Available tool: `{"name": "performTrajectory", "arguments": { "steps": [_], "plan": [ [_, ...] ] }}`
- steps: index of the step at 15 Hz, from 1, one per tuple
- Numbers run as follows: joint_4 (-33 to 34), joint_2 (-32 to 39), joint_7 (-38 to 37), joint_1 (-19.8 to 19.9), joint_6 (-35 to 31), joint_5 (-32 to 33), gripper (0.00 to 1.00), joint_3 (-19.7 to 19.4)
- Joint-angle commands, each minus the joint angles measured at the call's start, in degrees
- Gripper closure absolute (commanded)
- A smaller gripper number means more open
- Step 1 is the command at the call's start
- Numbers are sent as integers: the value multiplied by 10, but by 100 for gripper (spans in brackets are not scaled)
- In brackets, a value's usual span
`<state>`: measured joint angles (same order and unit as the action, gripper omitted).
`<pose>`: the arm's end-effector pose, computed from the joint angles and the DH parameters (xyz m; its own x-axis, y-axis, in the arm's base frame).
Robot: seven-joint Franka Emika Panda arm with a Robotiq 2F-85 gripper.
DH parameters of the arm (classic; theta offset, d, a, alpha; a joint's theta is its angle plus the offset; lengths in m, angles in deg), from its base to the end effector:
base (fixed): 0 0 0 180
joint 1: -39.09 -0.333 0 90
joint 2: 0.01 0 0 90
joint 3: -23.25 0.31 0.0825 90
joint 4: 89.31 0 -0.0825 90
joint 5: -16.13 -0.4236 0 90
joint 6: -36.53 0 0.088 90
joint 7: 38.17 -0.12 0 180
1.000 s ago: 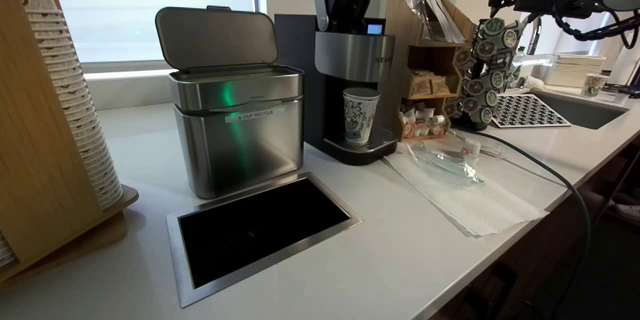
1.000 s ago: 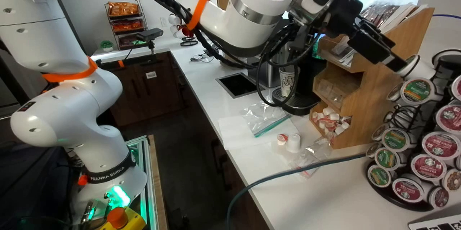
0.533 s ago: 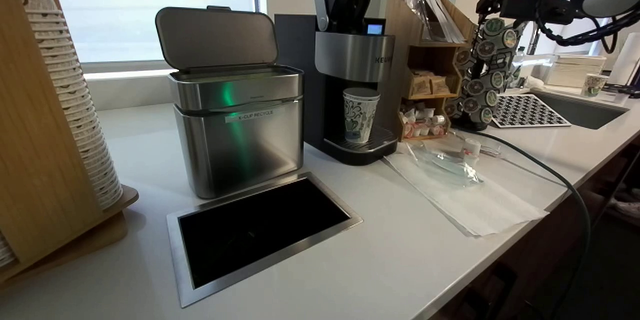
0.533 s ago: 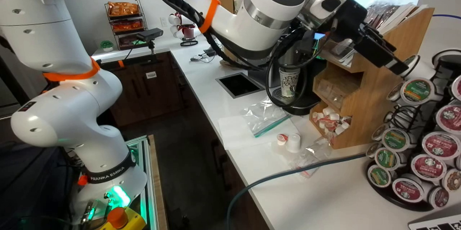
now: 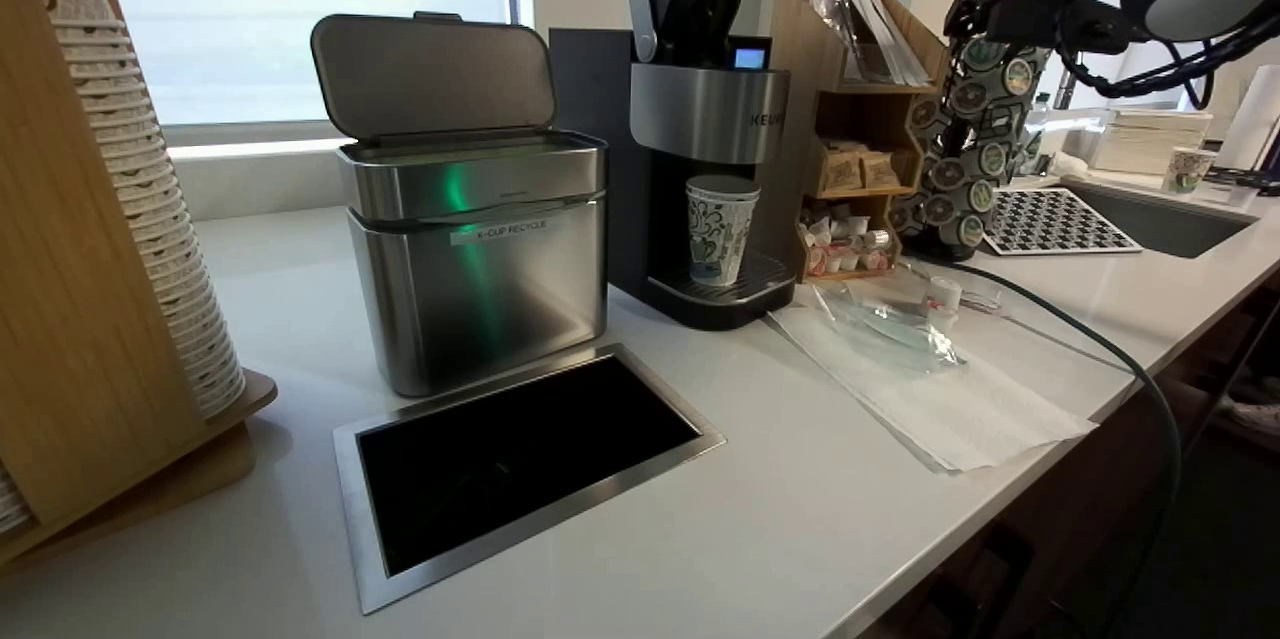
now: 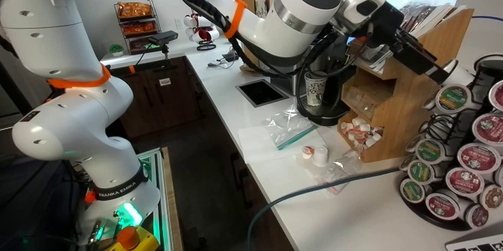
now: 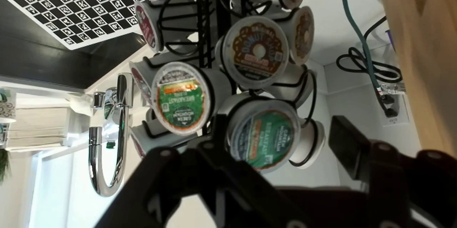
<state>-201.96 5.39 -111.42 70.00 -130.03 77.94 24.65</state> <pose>0.5973 -0.2801 0.4672 0.3489 -0.4356 0.8298 -0.7184 -0.6928 -0.0617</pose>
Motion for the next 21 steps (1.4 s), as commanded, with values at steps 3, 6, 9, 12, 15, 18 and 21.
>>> {"name": "performTrajectory", "arguments": {
  "steps": [3,6,9,12,15,18,21],
  "plan": [
    [19,14,-16,-6,16,31,33,-2],
    [18,14,-13,-5,15,36,65,-2],
    [18,15,-9,-5,14,39,88,-2],
    [17,14,-7,-6,13,40,100,-2],
    [15,12,-3,-6,9,36,98,-1],
    [8,11,4,-4,-5,23,98,1],
    [-4,5,16,1,-30,13,98,2]
  ]
}}
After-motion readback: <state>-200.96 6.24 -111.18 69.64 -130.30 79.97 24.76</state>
